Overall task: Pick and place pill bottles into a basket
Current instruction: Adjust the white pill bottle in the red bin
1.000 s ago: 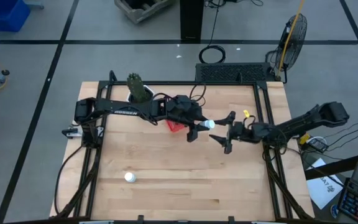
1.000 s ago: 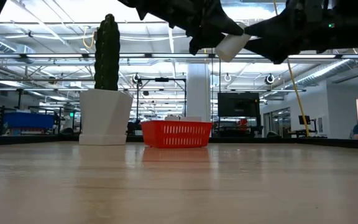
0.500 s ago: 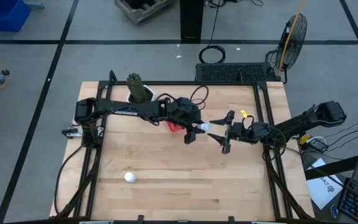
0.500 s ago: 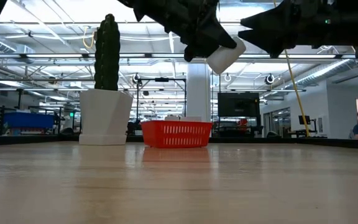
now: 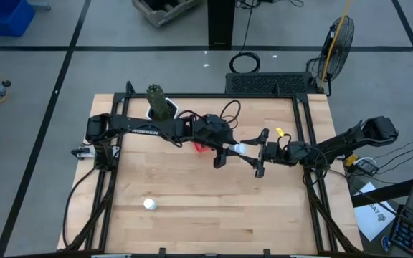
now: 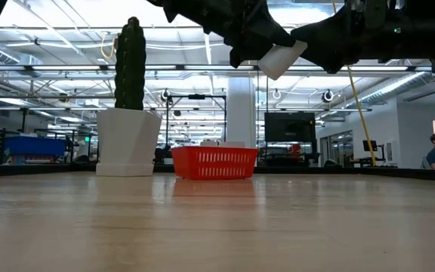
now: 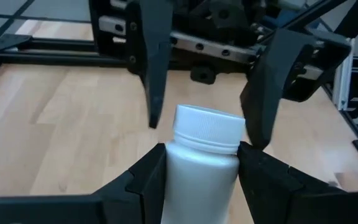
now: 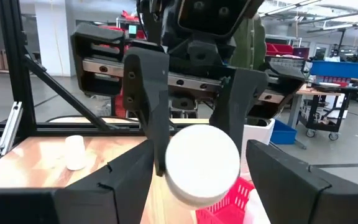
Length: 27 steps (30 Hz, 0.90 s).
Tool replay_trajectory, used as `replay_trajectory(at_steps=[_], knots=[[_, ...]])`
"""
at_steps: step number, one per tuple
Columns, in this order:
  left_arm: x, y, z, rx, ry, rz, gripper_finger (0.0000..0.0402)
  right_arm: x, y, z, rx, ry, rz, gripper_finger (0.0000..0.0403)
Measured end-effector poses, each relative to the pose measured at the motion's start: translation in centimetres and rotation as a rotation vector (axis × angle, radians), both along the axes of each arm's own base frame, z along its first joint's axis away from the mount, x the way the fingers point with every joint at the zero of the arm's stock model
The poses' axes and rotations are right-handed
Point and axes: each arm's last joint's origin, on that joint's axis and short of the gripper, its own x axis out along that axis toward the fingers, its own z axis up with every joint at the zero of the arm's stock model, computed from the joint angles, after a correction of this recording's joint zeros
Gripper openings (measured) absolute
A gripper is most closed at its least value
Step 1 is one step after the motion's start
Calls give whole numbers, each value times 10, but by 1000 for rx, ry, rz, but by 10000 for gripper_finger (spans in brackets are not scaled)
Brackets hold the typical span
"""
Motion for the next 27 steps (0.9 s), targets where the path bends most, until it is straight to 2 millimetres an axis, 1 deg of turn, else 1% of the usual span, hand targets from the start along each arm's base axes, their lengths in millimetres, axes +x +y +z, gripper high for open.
replay_trajectory(at_steps=[3, 5, 13, 17, 18, 19, 24, 27], knots=[[1, 0, 1, -2, -13, -4, 175, 0, 0, 0, 15, -2, 1, 244], [1, 0, 2, -1, -21, -3, 175, 0, 0, 0, 16, -2, 1, 235], [0, -1, 2, -5, -17, -20, 170, 0, 1, 0, 20, -3, 26, 150], [0, -1, 2, -10, -13, -20, 170, 0, 1, 0, 35, -5, 33, 148], [0, -1, 2, -12, -10, -18, 177, 0, 1, 0, 37, -5, 34, 148], [0, -1, 1, -18, -7, -14, 193, 0, 1, 0, 37, -5, 34, 148], [-1, 2, -1, -42, 25, 40, 303, 0, 1, -1, 32, 0, 27, 148], [-2, 2, -2, -34, 45, 57, 348, 0, 1, -1, 31, 2, 29, 148]])
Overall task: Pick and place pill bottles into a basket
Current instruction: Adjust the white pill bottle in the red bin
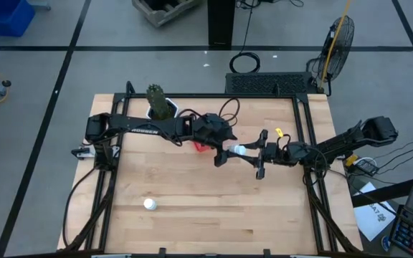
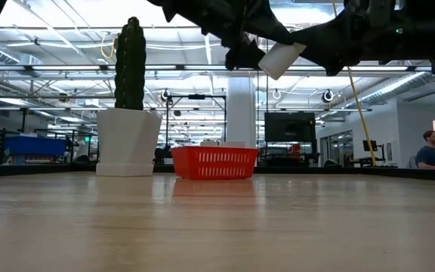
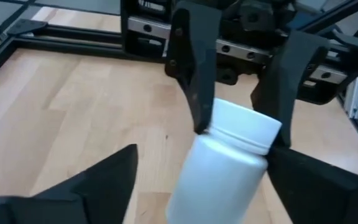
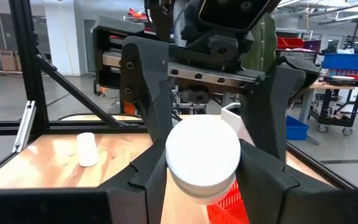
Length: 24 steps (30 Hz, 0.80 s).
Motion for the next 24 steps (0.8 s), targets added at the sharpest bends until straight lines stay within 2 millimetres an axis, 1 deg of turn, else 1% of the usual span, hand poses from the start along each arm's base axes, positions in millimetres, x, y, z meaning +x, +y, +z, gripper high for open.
replay_trajectory(at_steps=[3, 8, 13, 15, 16, 18, 21, 24], knots=[[-1, 0, -2, -3, 29, 13, 371, 0, 0, 0, -1, 1, -2, 148], [-3, -1, -4, 1, 62, 21, 374, -1, -1, 1, -6, 3, -24, 148], [-5, -8, -6, 6, 94, -2, 356, -1, -2, -1, -19, 26, -40, 148], [-10, -12, -14, 1, 171, -36, 347, -2, -4, 3, -10, -7, -79, 147], [-9, -14, -18, 2, 182, -47, 343, -2, -5, 4, -6, -16, -94, 147], [-11, -15, -22, 18, 225, -40, 335, -3, -4, 4, -9, -5, -85, 147], [-13, -13, -18, 29, 232, -14, 325, -5, -4, 6, -2, -12, -71, 147], [-17, -16, -23, 31, 299, -15, 315, -5, -4, 6, 5, -5, -64, 147]])
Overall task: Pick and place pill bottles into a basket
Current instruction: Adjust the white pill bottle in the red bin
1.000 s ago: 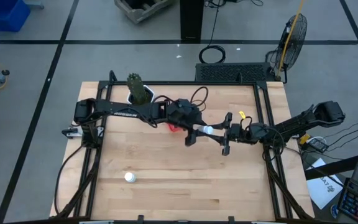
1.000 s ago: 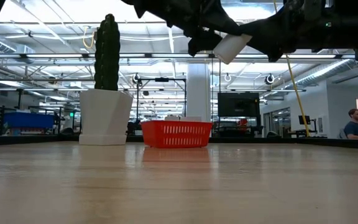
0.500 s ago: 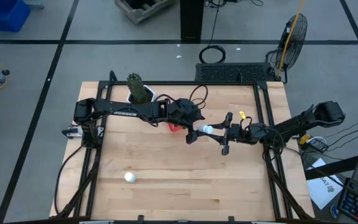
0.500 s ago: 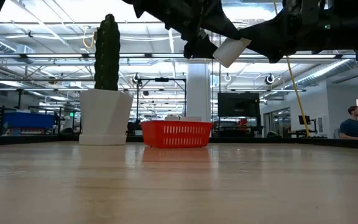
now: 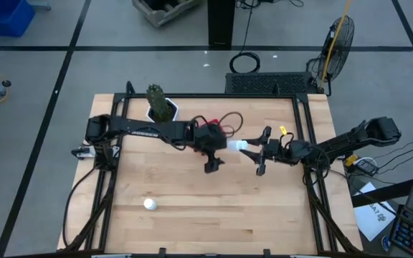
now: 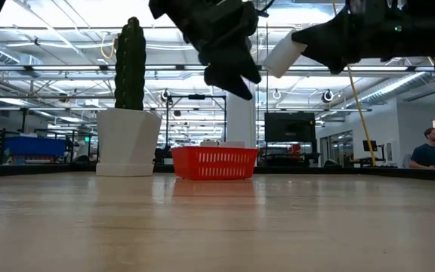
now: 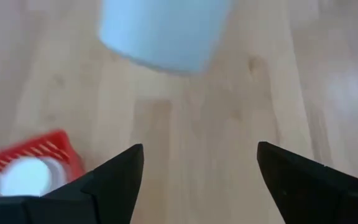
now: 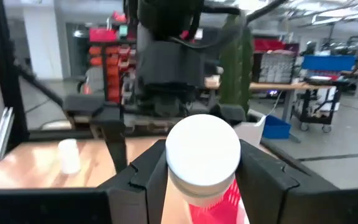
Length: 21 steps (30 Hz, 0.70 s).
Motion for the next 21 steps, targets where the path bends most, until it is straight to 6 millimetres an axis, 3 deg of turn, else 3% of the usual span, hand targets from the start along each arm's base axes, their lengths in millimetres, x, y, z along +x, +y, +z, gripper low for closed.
replay_trajectory(at_steps=[8, 13, 21], knots=[[-3, -17, -10, 70, 25, -53, 276, 9, 0, 1, 14, 120, -2, 147], [-13, -18, -10, 60, -2, -37, 257, 16, -1, 10, 18, 152, -1, 147], [-67, -17, 10, 79, -261, 0, 244, 28, -16, 17, 78, 201, -4, 147]])
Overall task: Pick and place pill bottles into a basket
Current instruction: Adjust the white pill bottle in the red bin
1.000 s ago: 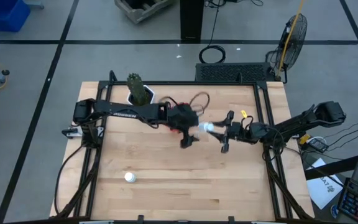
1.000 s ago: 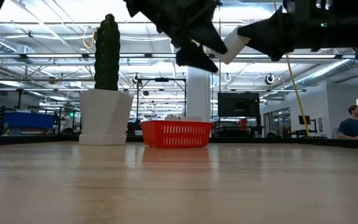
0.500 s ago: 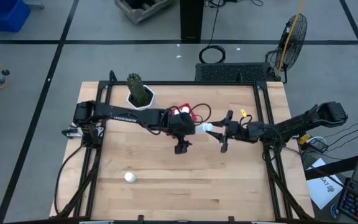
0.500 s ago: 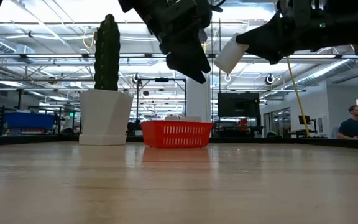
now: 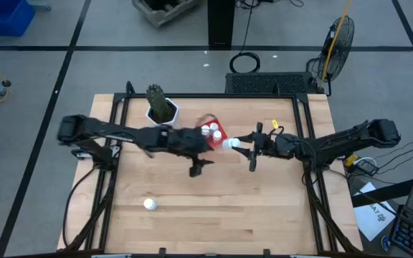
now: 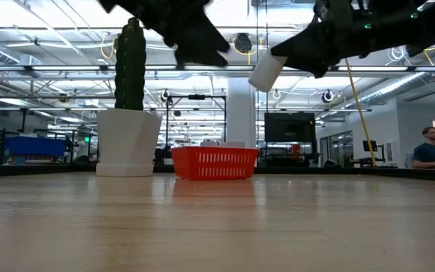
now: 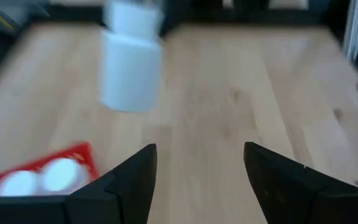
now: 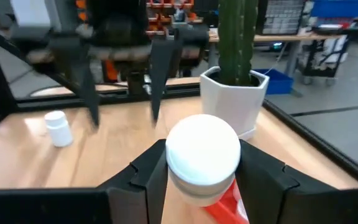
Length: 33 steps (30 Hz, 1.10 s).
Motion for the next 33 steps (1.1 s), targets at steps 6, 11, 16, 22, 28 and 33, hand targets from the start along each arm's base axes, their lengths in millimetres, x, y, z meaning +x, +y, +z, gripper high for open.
replay_trajectory(at_steps=[6, 11, 16, 22, 28, 33], knots=[[-53, 2, 14, 31, -256, 41, 243, 27, -13, 0, 48, 37, 32, 147], [-85, 2, 19, 48, -359, 35, 245, 61, -22, -4, 24, 88, 41, 147], [-106, 1, 25, 39, -452, 47, 244, 91, -38, -5, 36, 158, 23, 147], [-115, 1, 18, 36, -453, 49, 244, 118, -59, -12, 75, 275, 8, 147], [-115, -1, 17, 32, -449, 40, 243, 128, -77, -24, 127, 373, -45, 147], [-114, -2, 19, 36, -463, 31, 244, 130, -88, -34, 184, 386, -44, 147]])
